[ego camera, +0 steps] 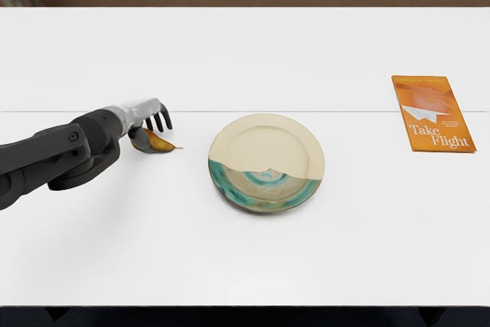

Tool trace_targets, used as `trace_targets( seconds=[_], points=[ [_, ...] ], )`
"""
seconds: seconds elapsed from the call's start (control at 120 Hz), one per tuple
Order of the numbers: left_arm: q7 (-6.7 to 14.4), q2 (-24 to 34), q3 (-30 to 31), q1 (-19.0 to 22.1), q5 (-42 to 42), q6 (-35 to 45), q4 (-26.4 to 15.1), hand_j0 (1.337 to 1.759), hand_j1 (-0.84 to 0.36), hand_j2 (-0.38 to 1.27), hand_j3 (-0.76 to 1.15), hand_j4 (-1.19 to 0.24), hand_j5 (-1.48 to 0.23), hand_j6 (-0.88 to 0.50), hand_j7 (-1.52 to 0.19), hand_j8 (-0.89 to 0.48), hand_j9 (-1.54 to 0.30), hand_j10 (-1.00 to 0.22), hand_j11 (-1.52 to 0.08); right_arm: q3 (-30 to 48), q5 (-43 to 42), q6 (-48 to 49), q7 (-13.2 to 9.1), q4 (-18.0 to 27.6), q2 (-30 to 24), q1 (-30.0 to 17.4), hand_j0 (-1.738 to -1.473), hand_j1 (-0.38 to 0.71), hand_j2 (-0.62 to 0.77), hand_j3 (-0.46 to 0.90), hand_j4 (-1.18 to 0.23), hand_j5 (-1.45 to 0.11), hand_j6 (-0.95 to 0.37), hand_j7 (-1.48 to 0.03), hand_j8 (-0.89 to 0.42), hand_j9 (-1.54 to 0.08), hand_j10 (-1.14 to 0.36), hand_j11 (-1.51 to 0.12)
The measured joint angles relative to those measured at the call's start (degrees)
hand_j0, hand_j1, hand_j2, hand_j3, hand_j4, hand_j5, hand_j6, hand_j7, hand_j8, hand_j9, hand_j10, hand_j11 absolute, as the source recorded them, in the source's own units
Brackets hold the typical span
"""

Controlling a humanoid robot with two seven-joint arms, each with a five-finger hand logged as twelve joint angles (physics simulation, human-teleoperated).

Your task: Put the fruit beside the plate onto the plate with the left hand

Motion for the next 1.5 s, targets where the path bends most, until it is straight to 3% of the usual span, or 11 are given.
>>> trace_targets(
  seconds=[0.308, 0.375, 0.642, 1.258, 1.5],
  points=[
    [-0.01, -0.09, 1.15, -0.42, 0.13, -0.04, 0.97, 1.651, -0.29, 0.1, 0.0, -0.54, -0.69, -0.54, -0.69, -0.56, -0.72, -0.52, -0.73, 0.0, 0.0, 0.0, 0.0, -0.01, 0.0, 0.0, -1.658, -0.33, 0.0, 0.0, -0.01, -0.02, -0.01, -0.02, -0.02, -0.02, -0.02, -0.02],
    [-0.02, -0.17, 1.33, -0.4, 0.09, -0.01, 1.09, 1.652, -0.28, 0.15, 0.0, -0.55, -0.69, -0.55, -0.69, -0.56, -0.72, -0.58, -0.72, 0.0, 0.0, 0.0, 0.0, -0.02, 0.0, 0.0, -1.658, -0.33, 0.0, 0.0, -0.01, -0.02, -0.01, -0.02, -0.01, -0.02, -0.02, -0.02],
    [-0.01, -0.44, 1.56, -0.4, -0.03, -0.02, 1.25, 1.654, -0.26, 0.14, 0.0, -0.56, -0.69, -0.56, -0.69, -0.57, -0.71, -0.61, -0.73, 0.0, 0.0, -0.02, 0.0, -0.03, 0.0, 0.0, -1.658, -0.33, 0.0, 0.0, -0.01, -0.02, -0.01, -0.02, -0.01, -0.02, -0.01, -0.02],
    [0.01, -0.44, 1.59, -0.7, -2.47, -0.37, 1.38, 1.652, -0.29, 0.17, 0.0, -0.65, -0.82, -0.6, -0.82, -0.49, -0.84, -0.54, -0.85, 0.0, 0.0, 0.0, 0.0, -0.04, 0.0, 0.0, -1.658, -0.33, 0.0, 0.0, -0.01, -0.02, -0.01, -0.02, -0.01, -0.02, -0.01, -0.02],
    [-0.01, 0.33, 1.03, -3.44, -11.16, -1.38, 1.58, 1.654, -0.31, 0.31, 0.0, -0.68, -0.87, -0.61, -0.87, -0.5, -0.88, -0.56, -0.89, 0.0, 0.0, 0.0, 0.0, 0.0, 0.0, 0.0, -1.658, -0.33, 0.0, 0.0, -0.01, -0.02, -0.01, -0.02, -0.01, -0.02, -0.01, -0.02]
  ],
)
